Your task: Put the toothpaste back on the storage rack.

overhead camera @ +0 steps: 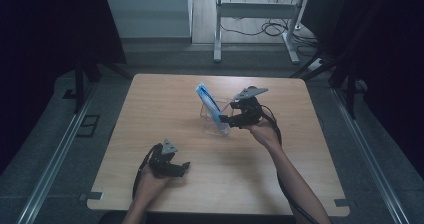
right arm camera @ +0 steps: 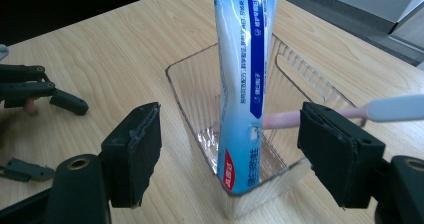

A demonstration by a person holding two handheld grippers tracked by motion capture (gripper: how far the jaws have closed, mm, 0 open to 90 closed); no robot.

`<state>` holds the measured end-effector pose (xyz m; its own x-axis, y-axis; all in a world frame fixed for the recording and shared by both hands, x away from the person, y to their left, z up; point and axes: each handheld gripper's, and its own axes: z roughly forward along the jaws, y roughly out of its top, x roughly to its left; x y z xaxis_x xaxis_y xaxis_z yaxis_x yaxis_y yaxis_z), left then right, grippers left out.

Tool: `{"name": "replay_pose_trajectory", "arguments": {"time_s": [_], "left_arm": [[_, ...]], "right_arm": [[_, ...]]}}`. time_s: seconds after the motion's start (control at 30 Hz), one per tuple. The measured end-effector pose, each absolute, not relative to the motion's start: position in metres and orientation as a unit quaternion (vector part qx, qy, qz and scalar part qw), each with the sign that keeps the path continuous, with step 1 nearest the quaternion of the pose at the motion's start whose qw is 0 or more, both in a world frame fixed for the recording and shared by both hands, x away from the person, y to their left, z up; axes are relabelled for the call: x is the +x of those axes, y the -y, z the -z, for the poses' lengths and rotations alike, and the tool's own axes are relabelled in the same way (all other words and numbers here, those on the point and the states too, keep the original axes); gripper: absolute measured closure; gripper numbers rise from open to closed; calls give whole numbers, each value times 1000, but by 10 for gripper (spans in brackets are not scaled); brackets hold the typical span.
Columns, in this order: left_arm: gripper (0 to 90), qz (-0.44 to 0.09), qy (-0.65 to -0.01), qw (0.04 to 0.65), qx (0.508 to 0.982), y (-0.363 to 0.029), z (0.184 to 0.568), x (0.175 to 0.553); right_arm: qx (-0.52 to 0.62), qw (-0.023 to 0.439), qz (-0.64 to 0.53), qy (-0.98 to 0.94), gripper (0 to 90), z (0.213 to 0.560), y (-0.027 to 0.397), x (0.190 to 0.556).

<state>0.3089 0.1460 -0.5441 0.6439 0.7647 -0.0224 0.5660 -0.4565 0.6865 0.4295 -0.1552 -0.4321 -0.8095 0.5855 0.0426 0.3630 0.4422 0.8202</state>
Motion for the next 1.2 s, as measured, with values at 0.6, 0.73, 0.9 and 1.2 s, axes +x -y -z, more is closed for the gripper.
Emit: {"name": "replay_pose_trajectory", "arguments": {"time_s": [0.6, 0.73, 0.9, 1.2], "left_arm": [[135, -147, -396, 340, 840, -146, 544, 309], [135, -147, -396, 341, 840, -146, 544, 309], [135, -147, -396, 341, 840, -146, 544, 309], [135, -147, -395, 341, 840, -146, 544, 309]], "right_arm": [[293, 129, -452, -832, 254, 433, 185, 415], [300, 130, -451, -831, 254, 435, 192, 413], [307, 128, -450, -829, 253, 440, 201, 410], [315, 128, -448, -827, 252, 448, 215, 404]]}}
